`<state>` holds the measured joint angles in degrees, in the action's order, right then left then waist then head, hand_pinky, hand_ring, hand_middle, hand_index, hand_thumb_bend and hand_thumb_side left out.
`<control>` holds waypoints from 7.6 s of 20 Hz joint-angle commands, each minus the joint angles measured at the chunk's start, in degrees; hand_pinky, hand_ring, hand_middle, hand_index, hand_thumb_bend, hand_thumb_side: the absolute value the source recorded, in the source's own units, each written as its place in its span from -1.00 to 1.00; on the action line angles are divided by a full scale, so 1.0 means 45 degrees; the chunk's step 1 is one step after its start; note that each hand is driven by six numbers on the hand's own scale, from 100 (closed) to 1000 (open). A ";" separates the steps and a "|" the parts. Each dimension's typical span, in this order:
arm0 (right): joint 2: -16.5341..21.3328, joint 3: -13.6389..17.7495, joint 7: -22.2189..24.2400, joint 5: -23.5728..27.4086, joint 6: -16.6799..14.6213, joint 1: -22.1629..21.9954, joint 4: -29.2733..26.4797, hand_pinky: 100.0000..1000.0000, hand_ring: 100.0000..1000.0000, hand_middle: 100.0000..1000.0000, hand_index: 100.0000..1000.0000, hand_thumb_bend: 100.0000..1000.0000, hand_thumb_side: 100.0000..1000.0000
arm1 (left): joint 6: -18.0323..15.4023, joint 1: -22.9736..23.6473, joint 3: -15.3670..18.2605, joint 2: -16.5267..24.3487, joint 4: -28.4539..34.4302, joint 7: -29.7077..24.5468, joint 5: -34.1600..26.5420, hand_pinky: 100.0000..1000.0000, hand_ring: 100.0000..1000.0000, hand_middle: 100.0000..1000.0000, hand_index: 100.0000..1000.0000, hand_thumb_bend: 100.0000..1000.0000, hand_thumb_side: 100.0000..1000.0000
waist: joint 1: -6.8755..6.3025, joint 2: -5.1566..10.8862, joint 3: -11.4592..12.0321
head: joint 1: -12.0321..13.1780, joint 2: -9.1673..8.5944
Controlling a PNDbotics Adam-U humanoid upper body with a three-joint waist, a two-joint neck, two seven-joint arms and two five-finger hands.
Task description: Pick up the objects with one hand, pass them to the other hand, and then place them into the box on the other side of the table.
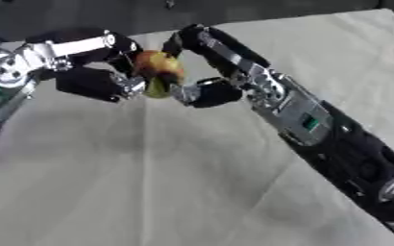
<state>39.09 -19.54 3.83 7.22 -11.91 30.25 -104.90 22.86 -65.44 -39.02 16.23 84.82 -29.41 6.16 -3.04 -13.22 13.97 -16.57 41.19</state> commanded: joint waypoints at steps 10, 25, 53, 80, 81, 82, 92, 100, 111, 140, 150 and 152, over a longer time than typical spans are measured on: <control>0.0099 0.0114 0.0110 -0.0338 -0.0076 0.0175 -0.0179 0.74 0.10 -0.28 0.05 -1.00 -1.00 | -0.0260 -0.0289 0.0040 0.0041 0.0229 0.1210 0.0213 0.44 -0.07 -0.26 -0.16 -1.00 -0.68 | -0.0042 0.0004 -0.0045 | 0.0034 -0.0066; 0.0113 0.0145 0.0515 -0.0796 -0.0391 0.0155 -0.0085 0.81 0.41 0.20 0.50 -1.00 -0.34 | -0.0111 -0.0312 0.0107 0.0021 0.0319 0.0950 0.2227 0.38 -0.18 -0.43 -0.35 -1.00 -0.92 | -0.0027 0.0019 -0.0069 | 0.0123 -0.0045; 0.0306 0.0363 0.0264 -0.2124 0.0378 -0.0187 0.0220 0.88 0.66 0.57 0.77 -1.00 0.14 | 0.0425 -0.0043 0.1155 0.1949 0.1198 0.1452 0.1973 0.39 -0.20 -0.47 -0.39 -1.00 -1.00 | -0.0136 0.0246 -0.0013 | 0.0368 0.0112; 0.0713 0.0784 -0.0605 -0.3007 -0.0053 -0.1175 -0.0692 0.88 0.66 0.56 0.75 -1.00 -0.08 | 0.0054 0.3727 0.4492 0.7365 0.0183 0.3325 0.0824 0.42 -0.18 -0.45 -0.37 -1.00 -1.00 | 0.0384 -0.0024 -0.0592 | 0.3817 -0.0595; 0.0710 0.0792 -0.0631 -0.3007 -0.0050 -0.1187 -0.0725 0.88 0.66 0.56 0.75 -1.00 -0.08 | 0.0003 0.3760 0.4537 0.7381 0.0088 0.3396 0.0859 0.42 -0.18 -0.45 -0.37 -1.00 -1.00 | 0.0396 -0.0038 -0.0606 | 0.3861 -0.0620; 0.0709 0.0796 -0.0645 -0.3007 -0.0044 -0.1194 -0.0746 0.88 0.66 0.56 0.75 -1.00 -0.08 | -0.0042 0.3775 0.4557 0.7386 0.0023 0.3437 0.0879 0.42 -0.18 -0.45 -0.37 -1.00 -1.00 | 0.0402 -0.0045 -0.0613 | 0.3883 -0.0632; 0.0465 0.1015 -0.0951 -0.3201 -0.0183 -0.1550 -0.1320 0.88 0.65 0.55 0.74 -1.00 -0.14 | -0.0078 0.4434 0.5486 0.7753 -0.1763 0.4561 0.1745 0.42 -0.15 -0.42 -0.34 -1.00 -1.00 | 0.0740 -0.0372 -0.0878 | 0.4569 -0.0863; 0.0264 0.1167 -0.1149 -0.3134 -0.0082 -0.1667 -0.1641 0.88 0.65 0.55 0.74 -1.00 -0.14 | -0.0544 0.4447 0.5615 0.7572 -0.3226 0.5160 0.2640 0.43 -0.11 -0.40 -0.31 -0.94 -1.00 | 0.0961 -0.0585 -0.1144 | 0.4713 -0.0751; 0.0220 0.1350 -0.1348 -0.2893 0.0035 -0.1724 -0.1972 0.88 0.64 0.55 0.73 -1.00 -0.16 | -0.0856 0.4403 0.5969 0.7388 -0.4554 0.5571 0.3453 0.47 0.04 -0.17 -0.02 -0.54 -1.00 | 0.1033 -0.0724 -0.1268 | 0.4790 -0.0771; 0.1522 0.3456 -0.2602 -0.1170 -0.0293 -0.3583 -0.2154 0.93 0.73 0.69 0.79 -1.00 -0.23 | -0.1012 0.4673 0.8369 0.5865 -0.1913 0.7557 0.3646 0.55 0.29 0.31 0.52 -1.00 0.33 | 0.0807 0.0089 -0.1254 | 0.2655 -0.0133; 0.0694 0.4797 -0.3314 0.0609 0.1094 -0.5177 -0.2154 0.90 0.64 0.57 0.72 -1.00 -0.05 | -0.2215 0.6484 0.8944 0.3233 0.1001 0.9204 0.1852 0.56 0.29 0.30 0.55 -0.94 0.54 | 0.0707 0.0444 -0.1441 | 0.2045 0.0067; 0.0383 0.5090 -0.3337 0.0982 0.1467 -0.5460 -0.2133 0.90 0.64 0.56 0.68 -1.00 -0.02 | -0.2271 0.6772 0.8966 0.2716 0.1503 0.9521 0.1479 0.56 0.30 0.31 0.56 -0.90 0.54 | 0.0703 0.0477 -0.1468 | 0.2046 0.0091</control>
<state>40.46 1.90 -11.02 10.50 -6.27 5.47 -113.48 12.88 -34.46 0.43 28.62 89.16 12.44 13.87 0.95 -13.13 7.42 -7.23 41.53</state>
